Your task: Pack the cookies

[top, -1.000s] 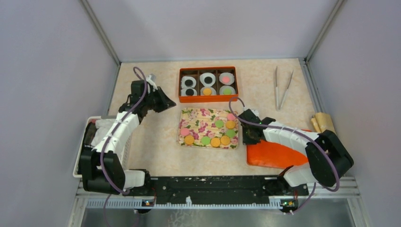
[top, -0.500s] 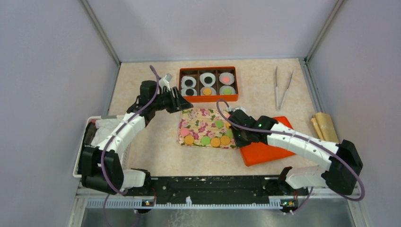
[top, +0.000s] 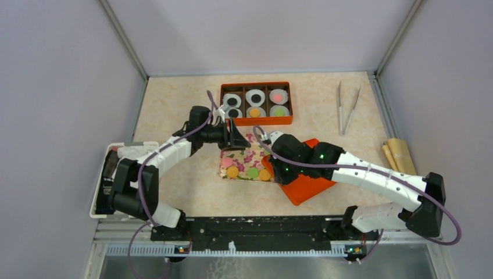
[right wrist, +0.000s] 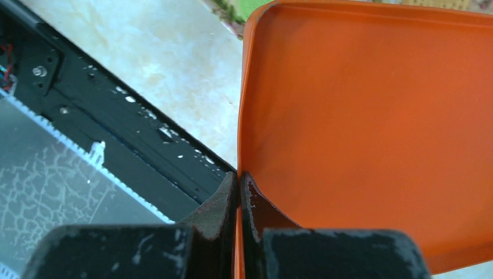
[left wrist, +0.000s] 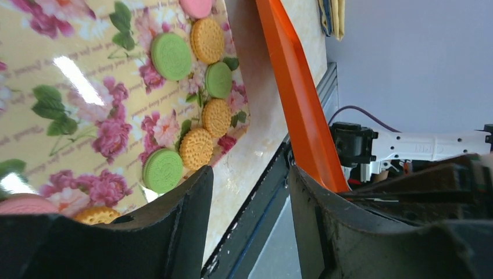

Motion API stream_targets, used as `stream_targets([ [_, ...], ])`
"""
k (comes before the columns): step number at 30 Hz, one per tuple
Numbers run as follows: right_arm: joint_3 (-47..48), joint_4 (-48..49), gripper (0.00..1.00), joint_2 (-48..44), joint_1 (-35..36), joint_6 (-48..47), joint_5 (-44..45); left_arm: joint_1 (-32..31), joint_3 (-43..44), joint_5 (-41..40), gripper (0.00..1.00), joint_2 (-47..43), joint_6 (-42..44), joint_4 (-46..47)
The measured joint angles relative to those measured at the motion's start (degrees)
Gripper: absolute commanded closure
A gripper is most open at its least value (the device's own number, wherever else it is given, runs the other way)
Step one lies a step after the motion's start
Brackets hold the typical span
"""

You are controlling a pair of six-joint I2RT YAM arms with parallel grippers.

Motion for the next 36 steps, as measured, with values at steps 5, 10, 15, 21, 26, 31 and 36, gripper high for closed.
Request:
stream_targets([
  [5,3.0,0.6,1.00,0.9,2.3,-1.9,-1.0,-2.0,-1.7,2.3,0.43,2.5,-2.6,2.9],
  [10,4.0,2.7,1.00,2.4,3.3,-3.7,-2.9,-4.2,-1.7,3.7,0.42,3.7,-5.4,7.5],
  [15,4.0,4.9,1.00,4.2,3.4,-5.2,-4.3,-6.5,-1.7,4.2,0.42,4.9,-7.3,9.9],
  [21,4.9,6.3,1.00,5.9,3.4,-7.0,-4.7,-9.1,-1.7,5.6,0.43,6.5,-9.0,11.6],
  [26,5.9,7.3,1.00,6.5,3.5,-8.0,-5.4,-10.1,-2.8,7.2,0.51,7.8,-10.6,14.2],
  [31,5.9,7.5,1.00,7.2,4.1,-8.3,-6.3,-11.1,-3.2,8.4,0.67,10.0,-12.9,16.7],
  [36,5.9,7.5,1.00,8.0,5.4,-8.3,-6.9,-12.0,-3.5,8.8,0.79,10.7,-14.1,17.8],
])
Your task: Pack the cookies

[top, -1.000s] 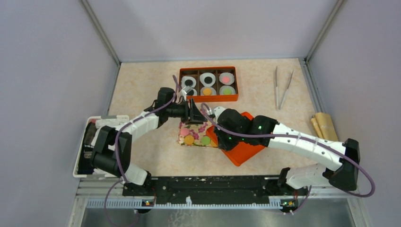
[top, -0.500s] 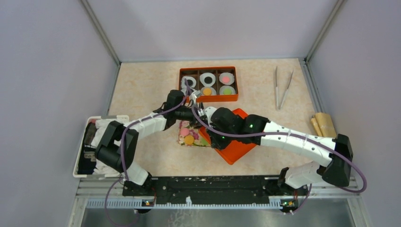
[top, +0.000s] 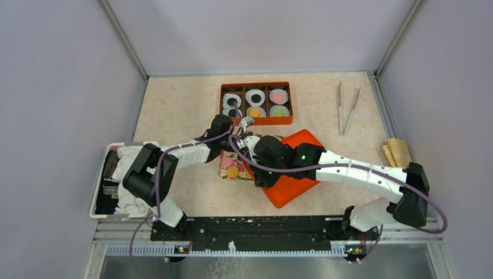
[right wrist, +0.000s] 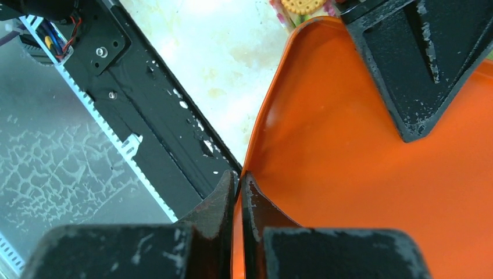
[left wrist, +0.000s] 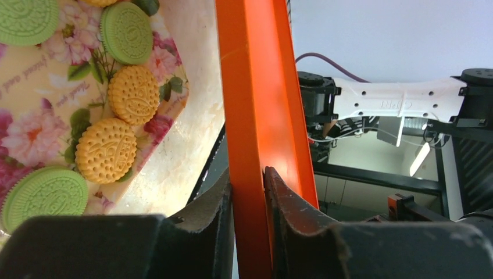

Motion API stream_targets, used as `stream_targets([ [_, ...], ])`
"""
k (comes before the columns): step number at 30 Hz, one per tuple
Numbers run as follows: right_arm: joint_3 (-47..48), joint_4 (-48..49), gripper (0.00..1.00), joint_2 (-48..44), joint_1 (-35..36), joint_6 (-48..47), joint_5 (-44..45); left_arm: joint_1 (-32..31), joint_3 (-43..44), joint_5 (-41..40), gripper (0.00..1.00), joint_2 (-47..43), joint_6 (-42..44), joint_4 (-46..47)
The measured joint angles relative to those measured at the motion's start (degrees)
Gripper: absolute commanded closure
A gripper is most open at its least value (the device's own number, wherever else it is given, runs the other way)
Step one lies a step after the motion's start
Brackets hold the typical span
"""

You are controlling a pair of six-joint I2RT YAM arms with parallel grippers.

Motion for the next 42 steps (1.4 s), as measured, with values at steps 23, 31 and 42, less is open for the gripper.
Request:
stream_targets([
  [23,12.1,-10.1,0.64,6.7,12.5,0.0,29.3,-0.5,10.6,-4.5,1.00,0.0,3.8,-15.4],
  [31,13.9,-18.4,0.64,17.5,16.8,6.0,43.3,-0.1,14.6,-4.2,1.00,0.3,4.0,-20.0],
  [42,15.9,-30.2,0.64,28.9,17.8,21.6,59.5,1.4,16.2,-4.0,1.00,0.5,4.5,-23.4],
])
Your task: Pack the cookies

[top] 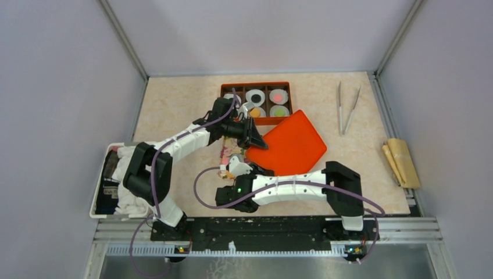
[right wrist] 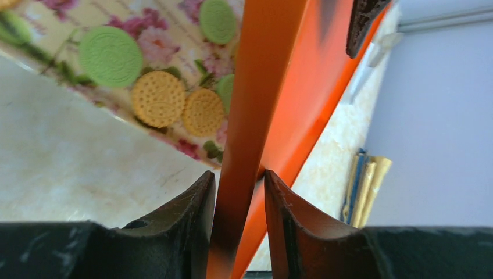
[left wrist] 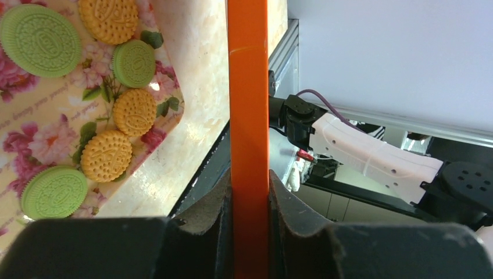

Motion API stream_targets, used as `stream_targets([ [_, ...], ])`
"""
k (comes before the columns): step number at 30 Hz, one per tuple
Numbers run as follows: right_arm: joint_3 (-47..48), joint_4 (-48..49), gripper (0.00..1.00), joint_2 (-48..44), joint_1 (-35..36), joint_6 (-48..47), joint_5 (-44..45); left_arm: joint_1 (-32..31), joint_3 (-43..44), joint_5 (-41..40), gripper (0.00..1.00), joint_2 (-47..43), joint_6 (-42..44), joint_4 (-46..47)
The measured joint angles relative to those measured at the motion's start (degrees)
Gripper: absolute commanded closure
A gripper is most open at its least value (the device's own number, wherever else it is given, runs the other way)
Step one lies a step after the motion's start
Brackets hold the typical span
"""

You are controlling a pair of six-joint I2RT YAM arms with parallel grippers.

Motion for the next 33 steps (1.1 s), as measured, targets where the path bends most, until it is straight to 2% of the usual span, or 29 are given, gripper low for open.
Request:
stream_targets([
  [7,2.2,-10.0,0.67,6.0,1.6,11.5,8.0,0.1,1.1,2.7,1.00,0.4,-0.8,-0.2],
  [8,2.2,-10.7,0.70,6.6,1.6,12.5,8.6,0.1,1.3,3.0,1.00,0.7,-0.9,-0.2],
  [12,2.2,-13.4,0.98,7.0,1.6,16.1,10.9,0.5,1.4,2.7,1.00,1.0,-2.1,-0.7],
  [13,2.1,-14.5,1.00,7.0,1.6,17.0,12.0,0.8,1.4,2.1,1.00,1.0,-2.4,-1.3],
  [17,2.2,-15.0,1.00,7.0,1.6,17.9,13.0,1.4,1.6,2.1,1.00,1.1,-3.3,-2.5],
  [23,3.3,-15.3,1.00,6.4,1.5,17.7,14.0,2.4,3.7,3.3,0.83,1.1,-3.6,-3.5],
  [26,4.5,-16.1,1.00,5.0,1.1,16.9,15.7,2.8,7.3,4.4,0.77,1.0,-4.1,-5.4],
  [33,9.3,-17.8,1.00,0.5,-1.6,11.7,24.3,4.7,19.1,6.2,0.70,0.2,-7.0,-6.7],
])
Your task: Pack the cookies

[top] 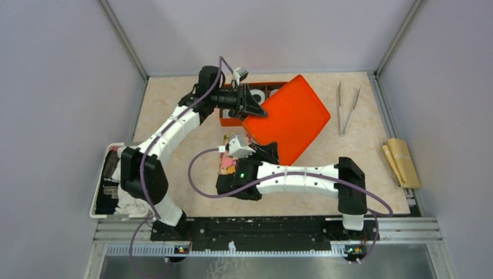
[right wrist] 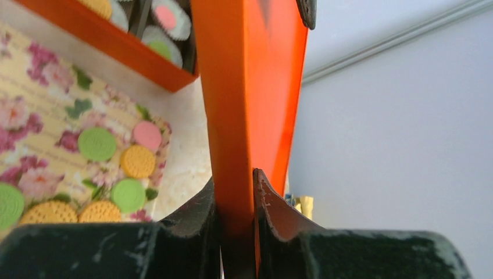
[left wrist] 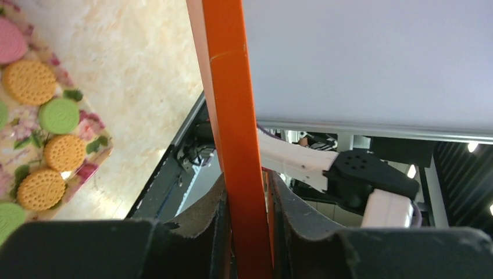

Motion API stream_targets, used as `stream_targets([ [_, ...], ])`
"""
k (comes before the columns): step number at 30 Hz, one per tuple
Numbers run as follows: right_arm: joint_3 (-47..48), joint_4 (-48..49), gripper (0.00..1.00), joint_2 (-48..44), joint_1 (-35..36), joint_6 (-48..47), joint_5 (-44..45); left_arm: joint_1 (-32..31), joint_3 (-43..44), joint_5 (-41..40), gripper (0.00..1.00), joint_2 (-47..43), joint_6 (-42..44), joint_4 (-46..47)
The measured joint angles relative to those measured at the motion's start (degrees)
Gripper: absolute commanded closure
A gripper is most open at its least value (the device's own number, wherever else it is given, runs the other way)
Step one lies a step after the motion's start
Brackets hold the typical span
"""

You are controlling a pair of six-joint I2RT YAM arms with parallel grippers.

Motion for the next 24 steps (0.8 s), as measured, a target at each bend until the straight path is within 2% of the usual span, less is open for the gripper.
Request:
stream_targets([
  [6,5.6,2.8,1.00,-2.9,-0.8,-7.3,4.8,4.1,3.2,2.1,0.72,-5.0,-3.0,2.0],
  [8,7.5,4.4,1.00,-3.1,-1.0,-10.3,5.1,5.6,3.3,2.3,0.69,-6.8,-3.0,1.9],
  [13,9.0,13.6,1.00,-5.2,-1.7,-19.5,1.5,10.0,3.7,1.8,0.43,-9.8,-0.7,2.8],
  [16,5.9,19.0,1.00,-12.1,-3.7,-21.9,-6.1,18.3,5.3,0.2,0.37,-9.8,-0.1,9.4],
  [18,4.7,22.0,1.00,-15.9,-4.8,-23.5,-10.5,21.7,5.5,0.1,0.37,-9.8,-0.2,13.0],
  [21,4.6,25.0,1.00,-18.0,-5.4,-25.8,-10.5,21.3,5.5,1.6,0.38,-9.7,-1.0,16.0],
  [22,4.6,25.4,1.00,-18.1,-5.4,-26.1,-10.7,21.0,5.4,1.8,0.42,-9.7,-1.0,16.5],
  [24,4.6,26.4,1.00,-17.6,-5.6,-26.7,-12.0,20.5,5.1,1.9,0.63,-9.7,-1.1,17.6],
])
